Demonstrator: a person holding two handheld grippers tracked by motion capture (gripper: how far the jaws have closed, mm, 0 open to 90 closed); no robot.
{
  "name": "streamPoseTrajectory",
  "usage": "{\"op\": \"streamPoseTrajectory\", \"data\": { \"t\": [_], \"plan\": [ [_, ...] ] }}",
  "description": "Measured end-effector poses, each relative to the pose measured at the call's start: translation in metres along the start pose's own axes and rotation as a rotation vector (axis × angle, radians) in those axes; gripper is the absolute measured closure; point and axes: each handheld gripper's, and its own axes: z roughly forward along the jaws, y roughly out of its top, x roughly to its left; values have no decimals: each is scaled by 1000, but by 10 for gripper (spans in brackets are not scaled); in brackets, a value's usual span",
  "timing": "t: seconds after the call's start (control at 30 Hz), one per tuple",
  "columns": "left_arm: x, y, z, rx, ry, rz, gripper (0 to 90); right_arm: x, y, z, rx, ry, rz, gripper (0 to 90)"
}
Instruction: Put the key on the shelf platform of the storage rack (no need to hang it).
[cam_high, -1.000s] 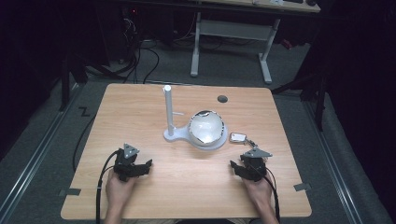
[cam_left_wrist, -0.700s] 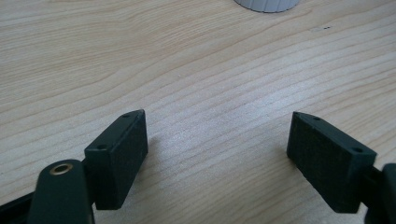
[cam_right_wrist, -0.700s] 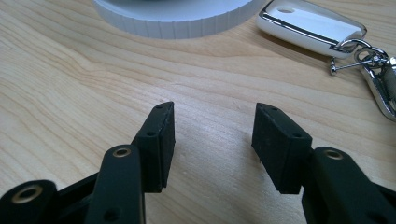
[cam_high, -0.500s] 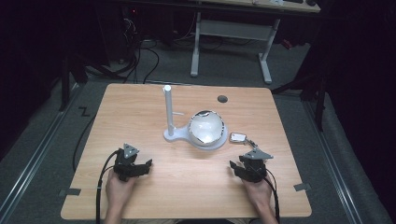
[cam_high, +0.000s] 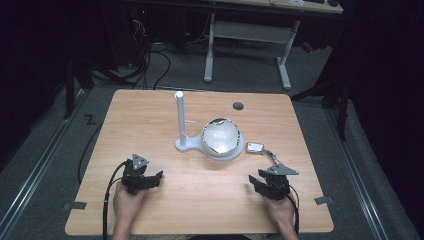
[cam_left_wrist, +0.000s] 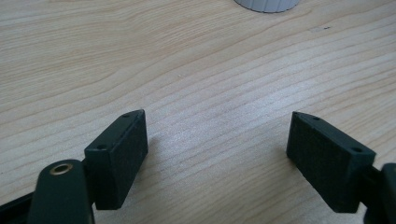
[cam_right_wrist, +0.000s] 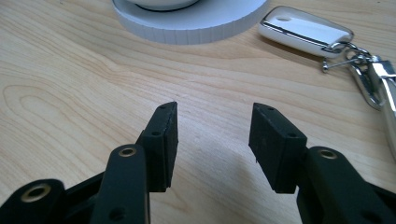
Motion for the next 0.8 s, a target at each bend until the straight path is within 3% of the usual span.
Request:
{"op": "streamPoseTrajectory", "data": {
  "t": [0.33,0.63,0.8],
  "plan": [
    [0,0,0,0,-1,2,209,-16,-8,-19,-30,-32,72,523],
    [0,0,0,0,-1,2,209,-26,-13,-28,-47,-54,98,520],
    [0,0,0,0,-2,4,208,-30,-12,-35,-88,-63,95,523]
  ]
}}
